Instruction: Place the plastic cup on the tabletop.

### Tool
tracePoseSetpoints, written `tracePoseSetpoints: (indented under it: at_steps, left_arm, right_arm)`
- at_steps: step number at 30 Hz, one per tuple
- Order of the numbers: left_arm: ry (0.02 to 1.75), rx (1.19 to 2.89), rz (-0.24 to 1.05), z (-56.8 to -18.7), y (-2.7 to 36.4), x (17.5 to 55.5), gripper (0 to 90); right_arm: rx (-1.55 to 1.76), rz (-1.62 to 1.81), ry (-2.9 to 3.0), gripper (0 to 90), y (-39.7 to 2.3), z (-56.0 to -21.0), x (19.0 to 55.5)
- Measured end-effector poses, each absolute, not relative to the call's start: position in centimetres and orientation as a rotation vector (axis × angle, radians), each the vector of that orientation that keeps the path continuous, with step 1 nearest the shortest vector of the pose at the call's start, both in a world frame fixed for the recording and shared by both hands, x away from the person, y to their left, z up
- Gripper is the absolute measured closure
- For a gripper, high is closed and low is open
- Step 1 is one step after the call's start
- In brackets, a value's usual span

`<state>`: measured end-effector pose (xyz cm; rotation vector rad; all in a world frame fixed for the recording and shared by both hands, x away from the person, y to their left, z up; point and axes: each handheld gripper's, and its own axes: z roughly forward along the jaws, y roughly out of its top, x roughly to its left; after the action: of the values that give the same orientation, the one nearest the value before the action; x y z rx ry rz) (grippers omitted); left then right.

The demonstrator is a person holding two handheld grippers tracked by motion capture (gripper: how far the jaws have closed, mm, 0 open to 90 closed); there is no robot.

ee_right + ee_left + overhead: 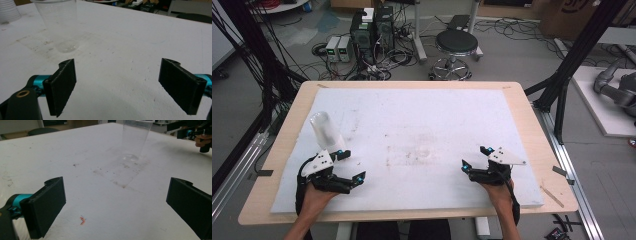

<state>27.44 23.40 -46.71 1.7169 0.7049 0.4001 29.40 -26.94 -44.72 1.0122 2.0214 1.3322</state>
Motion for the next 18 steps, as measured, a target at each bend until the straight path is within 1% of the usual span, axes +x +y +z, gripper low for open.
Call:
tracePoseSetpoints:
  at_steps: [9, 18]
  left_arm:
    - [0.699, 1.724, 0.421, -46.7, 23.27, 27.32, 2.4]
    - [0.709, 1.713, 0.411, -46.73, 23.4, 27.41, 2.4]
  right_arm:
    - [1.02, 1.343, 2.009, 14.3, -27.48, -45.12, 29.25]
    - [1.01, 1.326, 1.988, 14.2, -27.31, -45.22, 29.17]
